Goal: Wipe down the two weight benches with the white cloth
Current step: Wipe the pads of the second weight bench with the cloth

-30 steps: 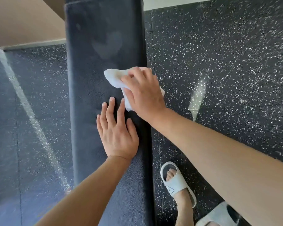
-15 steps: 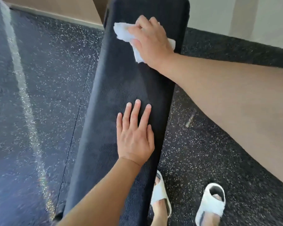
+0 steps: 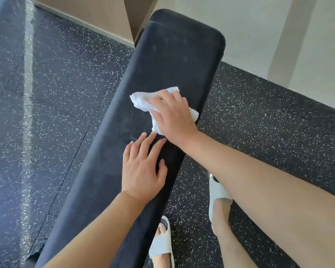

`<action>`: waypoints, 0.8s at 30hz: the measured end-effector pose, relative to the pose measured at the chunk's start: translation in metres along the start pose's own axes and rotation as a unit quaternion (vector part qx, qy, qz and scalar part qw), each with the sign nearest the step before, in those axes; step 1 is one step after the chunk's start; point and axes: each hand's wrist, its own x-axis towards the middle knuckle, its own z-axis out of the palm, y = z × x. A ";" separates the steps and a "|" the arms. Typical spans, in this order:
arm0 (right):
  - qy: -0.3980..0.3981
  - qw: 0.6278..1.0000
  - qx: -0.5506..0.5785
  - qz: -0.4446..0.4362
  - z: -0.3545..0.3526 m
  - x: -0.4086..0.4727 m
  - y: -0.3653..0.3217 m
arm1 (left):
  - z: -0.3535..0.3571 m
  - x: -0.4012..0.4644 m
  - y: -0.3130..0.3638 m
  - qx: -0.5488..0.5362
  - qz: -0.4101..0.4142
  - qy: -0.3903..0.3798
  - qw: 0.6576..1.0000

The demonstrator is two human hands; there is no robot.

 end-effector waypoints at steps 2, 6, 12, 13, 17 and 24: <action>-0.004 1.000 0.004 -0.016 0.000 -0.009 0.006 | -0.005 0.011 0.002 -0.009 -0.029 0.016 0.999; 0.003 0.993 -0.017 -0.114 -0.001 -0.021 0.032 | -0.016 0.049 0.002 -0.022 -0.068 0.024 0.997; -0.042 0.989 -0.084 -0.114 -0.023 0.049 0.112 | -0.017 0.146 0.006 -0.004 -0.064 0.037 0.997; -0.042 0.988 -0.093 -0.112 -0.027 0.067 0.124 | -0.015 0.166 0.008 -0.002 -0.085 0.045 0.995; -0.028 0.992 -0.096 -0.077 -0.032 0.146 0.143 | 0.005 0.220 0.026 -0.010 -0.218 0.124 0.968; -0.047 0.990 -0.091 -0.098 -0.010 0.225 0.105 | 0.019 0.227 0.030 0.018 -0.237 0.166 0.957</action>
